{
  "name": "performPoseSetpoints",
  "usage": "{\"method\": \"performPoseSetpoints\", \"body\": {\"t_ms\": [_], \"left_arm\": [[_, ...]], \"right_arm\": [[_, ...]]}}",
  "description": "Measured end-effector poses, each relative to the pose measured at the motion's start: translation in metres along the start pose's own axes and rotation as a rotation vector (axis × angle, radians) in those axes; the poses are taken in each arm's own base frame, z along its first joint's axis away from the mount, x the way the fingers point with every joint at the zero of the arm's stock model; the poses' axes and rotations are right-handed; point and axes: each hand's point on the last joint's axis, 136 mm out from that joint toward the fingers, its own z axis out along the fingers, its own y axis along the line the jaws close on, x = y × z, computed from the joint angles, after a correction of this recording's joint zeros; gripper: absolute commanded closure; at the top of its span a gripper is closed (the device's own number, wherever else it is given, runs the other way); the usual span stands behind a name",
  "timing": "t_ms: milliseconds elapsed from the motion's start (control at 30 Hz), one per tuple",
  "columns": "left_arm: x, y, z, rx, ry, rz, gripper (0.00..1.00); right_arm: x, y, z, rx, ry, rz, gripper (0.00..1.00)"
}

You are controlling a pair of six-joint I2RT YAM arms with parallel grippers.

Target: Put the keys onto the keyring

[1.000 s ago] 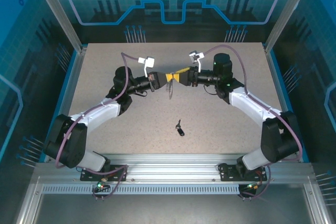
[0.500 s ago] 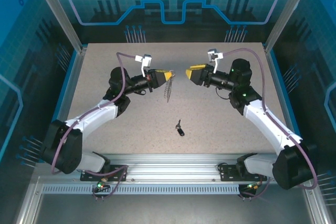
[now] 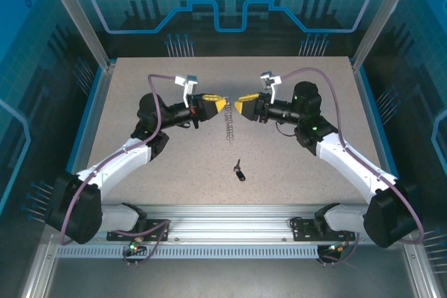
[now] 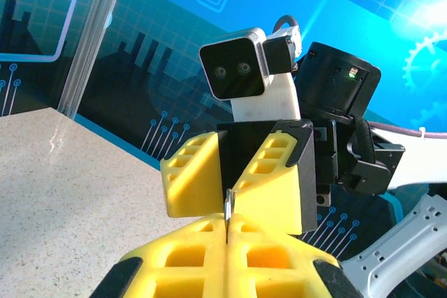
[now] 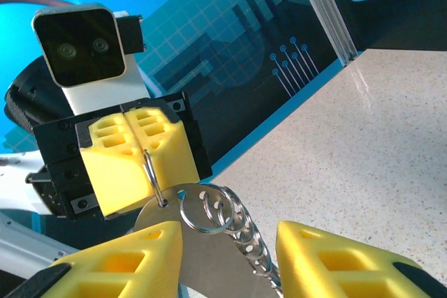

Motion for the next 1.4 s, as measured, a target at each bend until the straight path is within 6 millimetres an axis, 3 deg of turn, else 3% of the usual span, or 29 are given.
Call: {"method": "performPoseSetpoints", "body": {"t_ms": [333,767,1100,1400], "left_arm": [[0.003,-0.003,0.0,0.015,0.016,0.008,1.0],[0.01,-0.004,0.001,0.027,0.044,-0.002,1.0],[0.013,-0.005,0.006,0.035,0.059,-0.004,1.0],[0.014,-0.003,0.006,0.03,0.062,-0.007,1.0]], "right_arm": [[0.0,0.009,-0.001,-0.037,0.02,-0.064,0.63],[-0.022,0.033,-0.001,-0.109,0.007,-0.149,0.65],[-0.006,0.028,0.01,-0.131,0.075,-0.123,0.72],[-0.004,0.026,0.01,-0.127,0.081,-0.123,0.72]]}}
